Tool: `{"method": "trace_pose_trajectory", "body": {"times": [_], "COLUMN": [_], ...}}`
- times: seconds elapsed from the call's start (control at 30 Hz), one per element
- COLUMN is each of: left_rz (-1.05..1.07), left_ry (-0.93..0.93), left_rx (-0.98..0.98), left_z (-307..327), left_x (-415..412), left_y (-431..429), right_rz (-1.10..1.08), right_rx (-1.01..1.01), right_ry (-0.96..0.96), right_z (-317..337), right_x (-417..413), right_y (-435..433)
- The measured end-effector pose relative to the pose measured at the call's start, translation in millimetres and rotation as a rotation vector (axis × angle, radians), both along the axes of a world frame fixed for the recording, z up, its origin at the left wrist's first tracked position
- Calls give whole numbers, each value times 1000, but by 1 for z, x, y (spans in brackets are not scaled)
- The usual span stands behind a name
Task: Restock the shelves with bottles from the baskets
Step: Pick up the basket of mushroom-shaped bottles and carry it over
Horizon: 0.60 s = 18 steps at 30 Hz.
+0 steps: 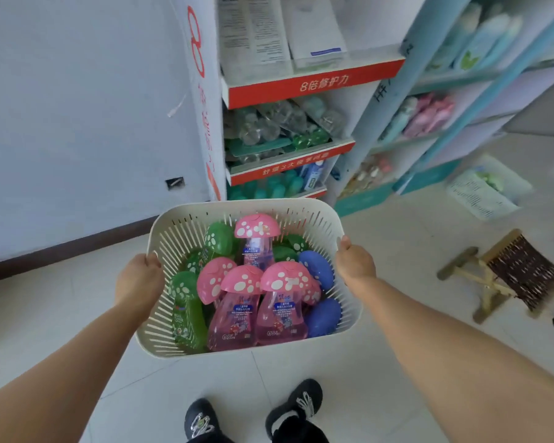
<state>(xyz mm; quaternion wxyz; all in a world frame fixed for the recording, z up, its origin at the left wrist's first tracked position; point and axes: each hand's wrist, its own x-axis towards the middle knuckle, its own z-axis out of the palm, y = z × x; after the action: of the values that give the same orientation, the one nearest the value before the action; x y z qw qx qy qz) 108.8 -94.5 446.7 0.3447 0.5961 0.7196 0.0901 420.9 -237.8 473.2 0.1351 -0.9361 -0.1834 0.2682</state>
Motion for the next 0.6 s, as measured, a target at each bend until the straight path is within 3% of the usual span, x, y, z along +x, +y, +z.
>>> {"method": "trace_pose_trajectory", "body": {"times": [0.6], "left_rz": [-329], "left_ry": [-36], "left_rx": [6], "left_z": [5], "left_x": [366], "left_y": [-40], "right_rz": [-282], "right_rx": [-19], "right_ry": [-13], "right_z": [19], "right_x": [302], "right_y": [-134]}}
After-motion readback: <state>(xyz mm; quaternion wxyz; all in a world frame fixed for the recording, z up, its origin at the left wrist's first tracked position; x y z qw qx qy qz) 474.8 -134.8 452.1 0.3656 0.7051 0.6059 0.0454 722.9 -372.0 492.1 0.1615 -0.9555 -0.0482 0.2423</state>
